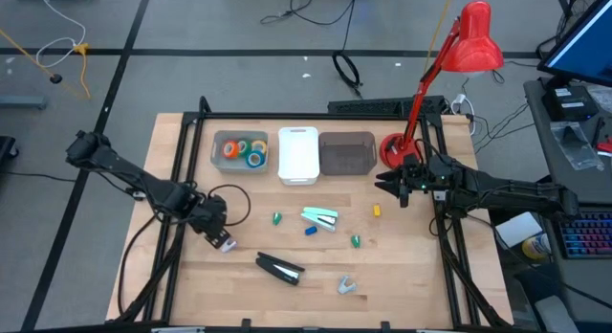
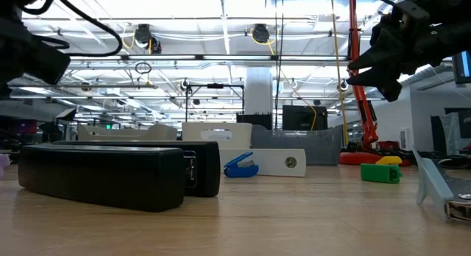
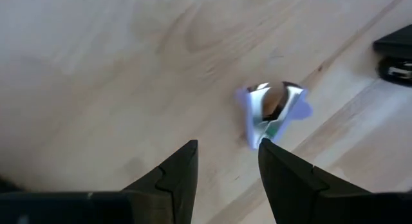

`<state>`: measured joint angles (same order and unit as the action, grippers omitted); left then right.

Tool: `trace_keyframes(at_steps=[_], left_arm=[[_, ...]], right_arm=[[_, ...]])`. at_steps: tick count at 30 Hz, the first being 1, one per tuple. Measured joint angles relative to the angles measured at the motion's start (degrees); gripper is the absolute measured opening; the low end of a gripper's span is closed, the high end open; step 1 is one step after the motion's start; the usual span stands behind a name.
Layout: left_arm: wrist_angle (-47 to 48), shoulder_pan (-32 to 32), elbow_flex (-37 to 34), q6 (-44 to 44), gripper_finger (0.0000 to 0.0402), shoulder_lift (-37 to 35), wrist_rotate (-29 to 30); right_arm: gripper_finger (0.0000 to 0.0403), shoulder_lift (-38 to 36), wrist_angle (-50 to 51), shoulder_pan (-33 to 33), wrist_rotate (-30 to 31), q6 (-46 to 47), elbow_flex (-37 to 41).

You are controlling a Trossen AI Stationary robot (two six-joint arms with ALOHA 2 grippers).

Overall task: Pick and place Stapler, Stapler remover, tape
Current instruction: Put the purple staple remover into the black bin

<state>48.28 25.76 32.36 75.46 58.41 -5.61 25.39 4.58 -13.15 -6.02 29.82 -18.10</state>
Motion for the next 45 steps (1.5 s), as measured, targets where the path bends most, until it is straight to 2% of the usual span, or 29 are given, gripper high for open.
trace_keyframes(at_steps=[3, 9, 25, 37, 40, 45], left_arm=[[-2.8, 0.0, -0.9, -0.1, 0.0161, 0.0, -0.3], [-2.7, 0.0, -0.9, 0.7, 0.0161, 0.1, 1.4], [-5.8, 0.0, -0.9, 0.8, 0.0161, 8.2, 1.6], [-7.1, 0.0, -0.9, -0.3, 0.0160, 10.5, 2.2], [-8.0, 0.0, -0.9, -0.5, 0.0142, 10.6, 2.8], [-8.5, 0.0, -0.9, -1.4, 0.0069, 10.6, 4.5]], right_arm=[[0.0160, 0.0, 0.0, 0.0, 0.0, 1.0, 0.0], [0.0160, 0.0, 0.0, 0.0, 0.0, 1.0, 0.0], [0.0162, 0.0, 0.0, 0.0, 0.0, 0.8, 0.0], [0.0161, 0.0, 0.0, 0.0, 0.0, 0.8, 0.0], [0.0160, 0.0, 0.0, 0.0, 0.0, 0.8, 0.0], [0.0160, 0.0, 0.0, 0.0, 0.0, 0.8, 0.0]])
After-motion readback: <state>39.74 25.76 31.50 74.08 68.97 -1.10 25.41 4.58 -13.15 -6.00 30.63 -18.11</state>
